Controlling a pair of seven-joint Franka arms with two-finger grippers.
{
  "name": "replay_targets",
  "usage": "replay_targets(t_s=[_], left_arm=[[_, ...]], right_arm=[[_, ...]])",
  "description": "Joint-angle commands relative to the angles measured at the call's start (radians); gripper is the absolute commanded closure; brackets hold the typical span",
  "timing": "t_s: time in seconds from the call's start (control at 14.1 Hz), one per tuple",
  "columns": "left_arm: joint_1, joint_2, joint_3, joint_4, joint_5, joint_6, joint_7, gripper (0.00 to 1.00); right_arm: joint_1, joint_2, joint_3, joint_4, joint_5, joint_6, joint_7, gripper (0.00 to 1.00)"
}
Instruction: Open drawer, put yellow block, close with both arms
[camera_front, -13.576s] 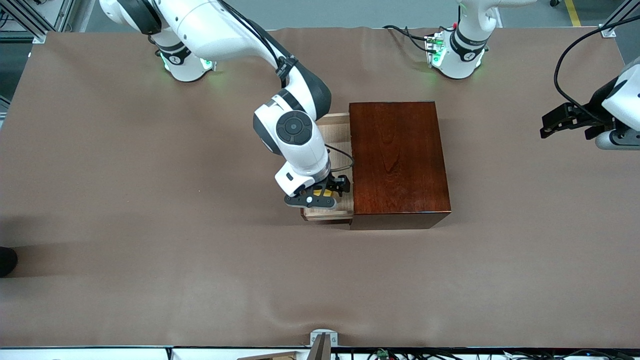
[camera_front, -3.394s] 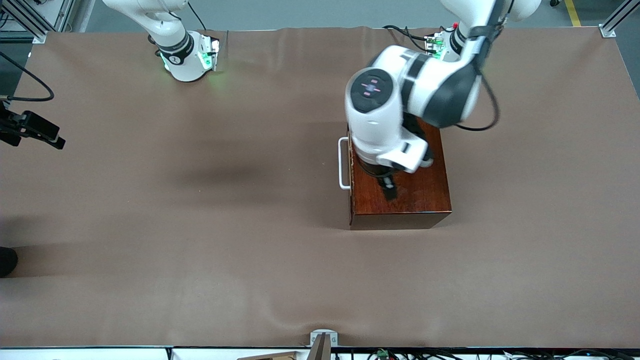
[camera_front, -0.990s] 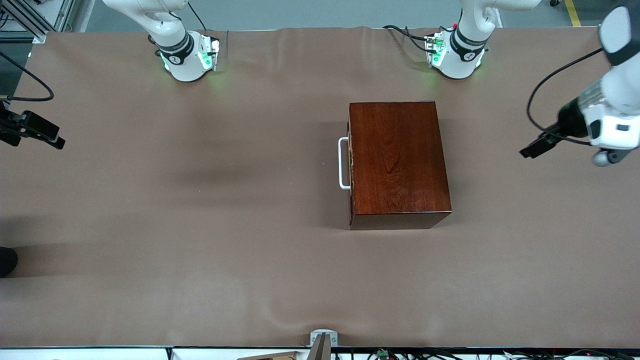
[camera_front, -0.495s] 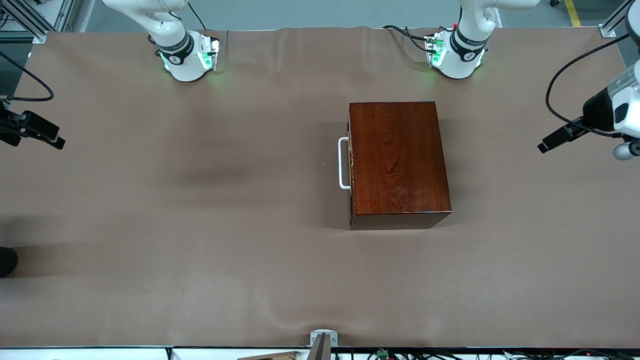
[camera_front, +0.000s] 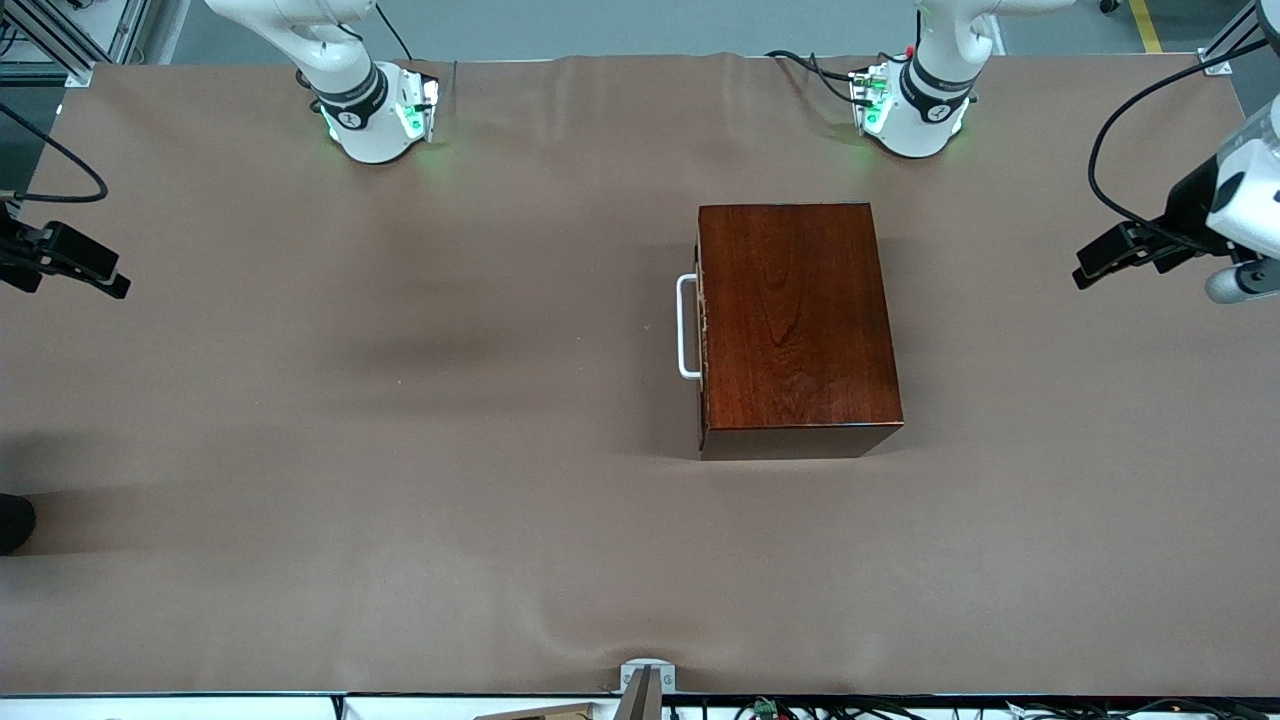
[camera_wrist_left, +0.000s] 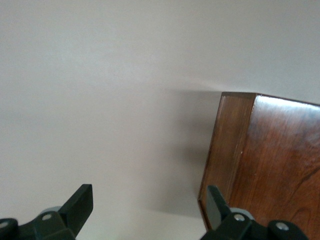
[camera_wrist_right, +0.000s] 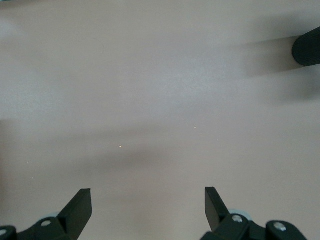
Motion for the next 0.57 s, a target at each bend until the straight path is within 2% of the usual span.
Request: replay_targets(t_s=[0.0, 0.28, 0.49], left_arm=[[0.024, 0.086, -0.033, 0.164, 0.027, -0.114, 0.077, 0.0], [0.027, 0.069, -0.033, 0.172, 0.018, -0.131, 0.171, 0.0], [0.037, 0.054, -0.036, 0.149, 0.006, -0.136, 0.168, 0.0]], right_arm=[[-0.019, -0.007, 0.017, 0.003, -0.004, -0.002, 0.008, 0.0], [-0.019, -0.009, 0.017, 0.003, -0.004, -0.001, 0.006, 0.0], [-0.019, -0.007, 0.017, 0.003, -0.004, -0.001, 0.008, 0.0]])
